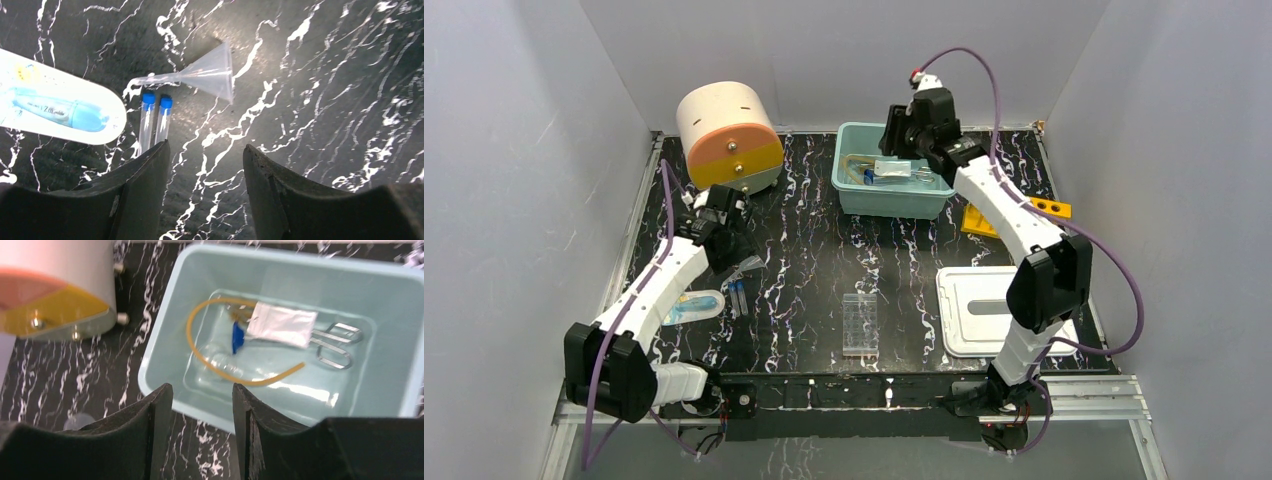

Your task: Organize the chemistry lab equipment

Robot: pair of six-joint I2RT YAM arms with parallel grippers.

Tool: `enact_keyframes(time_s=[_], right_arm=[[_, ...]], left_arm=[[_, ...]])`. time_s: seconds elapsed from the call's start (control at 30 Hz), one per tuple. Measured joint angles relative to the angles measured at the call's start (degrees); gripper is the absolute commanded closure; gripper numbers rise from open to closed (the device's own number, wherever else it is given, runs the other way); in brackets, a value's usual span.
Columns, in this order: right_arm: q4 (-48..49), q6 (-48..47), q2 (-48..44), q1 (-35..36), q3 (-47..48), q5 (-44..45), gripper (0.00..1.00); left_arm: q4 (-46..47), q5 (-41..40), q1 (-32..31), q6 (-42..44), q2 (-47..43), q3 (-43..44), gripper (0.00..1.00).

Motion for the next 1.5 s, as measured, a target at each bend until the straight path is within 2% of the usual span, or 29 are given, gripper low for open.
enact_keyframes(time_s=[0.13,0.33,0.57,0.77,1.2,1.3,1.5], right_arm=[[0.2,0.2,-0.4,2.5,-4.7,-2.1,0.44],[0.6,0.4,-0.6,5.3,-9.3,-4.3,0.43],[2.5,-0.1,-1.7,7.3,-12.3,-7.5,0.43],[4.0,-1.0,-3.6,8.6,-13.8,-8.9,0.44],[5.4,-2.7,-4.1,8.9,-13.9,-8.9,0.44],[5.5,-3.0,-4.1,9.1,-13.9,-8.9,0.44],[5.5,-3.2,-4.1,9.6,-13.9,-8.5,0.43]], left_arm=[[0.1,0.1,1.0,0.2,-0.5,-3.1,0.43],[3.1,5.7,3.3,0.4,1.9,-3.4,0.42],[4.0,6.6,3.5,0.2,12.1,1.4,0.53],[3.9,3.8,3.7,2.4,16.9,5.6,0.61],[0.8,2.3,3.8,6.4,23.3,9.8,0.58],[0.5,3.0,3.8,6.9,24.3,9.9,0.62],[0.6,4.2,3.8,7.0,24.7,9.9,0.79]])
